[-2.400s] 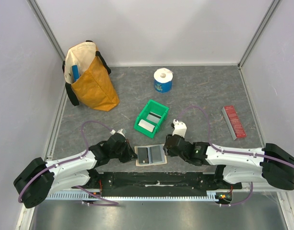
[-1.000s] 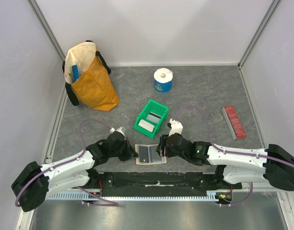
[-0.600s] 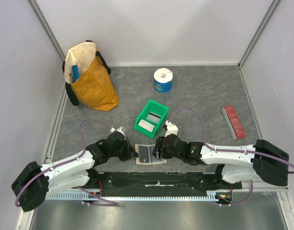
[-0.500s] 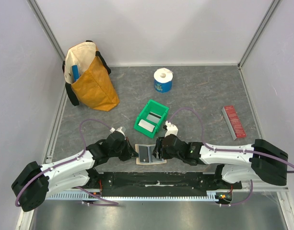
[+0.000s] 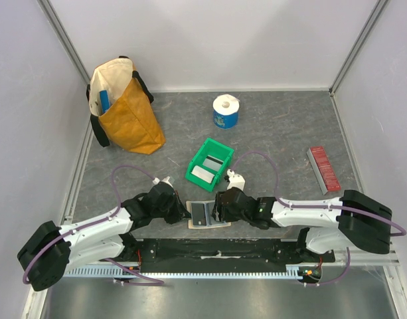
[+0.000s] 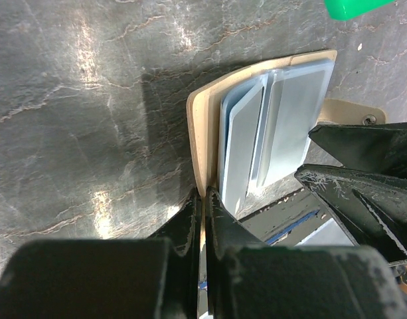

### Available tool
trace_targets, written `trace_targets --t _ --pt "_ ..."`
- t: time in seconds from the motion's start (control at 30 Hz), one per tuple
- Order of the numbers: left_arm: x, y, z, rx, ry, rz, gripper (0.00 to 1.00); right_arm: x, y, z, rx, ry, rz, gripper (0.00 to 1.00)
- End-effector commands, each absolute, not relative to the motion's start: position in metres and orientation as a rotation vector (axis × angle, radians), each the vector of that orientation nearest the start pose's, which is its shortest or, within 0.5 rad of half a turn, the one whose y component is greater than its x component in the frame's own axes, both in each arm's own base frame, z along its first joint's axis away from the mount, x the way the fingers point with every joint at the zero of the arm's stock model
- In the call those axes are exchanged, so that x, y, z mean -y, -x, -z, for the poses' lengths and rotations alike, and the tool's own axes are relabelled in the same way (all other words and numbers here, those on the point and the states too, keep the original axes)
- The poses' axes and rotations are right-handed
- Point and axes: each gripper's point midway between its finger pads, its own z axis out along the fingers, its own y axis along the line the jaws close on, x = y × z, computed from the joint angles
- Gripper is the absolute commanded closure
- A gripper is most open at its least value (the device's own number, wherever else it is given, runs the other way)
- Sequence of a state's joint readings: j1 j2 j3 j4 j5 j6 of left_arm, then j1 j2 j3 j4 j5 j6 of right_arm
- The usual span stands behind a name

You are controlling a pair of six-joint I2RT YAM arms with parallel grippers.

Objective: Put the credit cards into the card holder
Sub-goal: Turn over the card slot in the card holder.

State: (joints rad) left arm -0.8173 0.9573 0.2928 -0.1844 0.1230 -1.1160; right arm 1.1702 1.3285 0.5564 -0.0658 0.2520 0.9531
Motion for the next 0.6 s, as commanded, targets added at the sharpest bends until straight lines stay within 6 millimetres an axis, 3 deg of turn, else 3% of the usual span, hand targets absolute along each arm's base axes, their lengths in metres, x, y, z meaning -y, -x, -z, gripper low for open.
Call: trace_targets --t 0.0,0.27,0.57 --pt "0.228 -0.135 -0.045 -2.603 0.290 0.970 0.98 -0.296 -0.138 -0.032 -2.508 0.159 -0.623 0.38" --pt "0.229 -0.134 -0.041 -2.612 0.289 0.970 0.98 -0.317 -0.128 -0.028 -2.541 0.214 -0.719 0.38" --pt "0.228 -0.132 -0.035 -2.621 0.291 0.966 0.98 -0.340 -0.129 -0.062 -2.436 0.204 -0.931 0.39"
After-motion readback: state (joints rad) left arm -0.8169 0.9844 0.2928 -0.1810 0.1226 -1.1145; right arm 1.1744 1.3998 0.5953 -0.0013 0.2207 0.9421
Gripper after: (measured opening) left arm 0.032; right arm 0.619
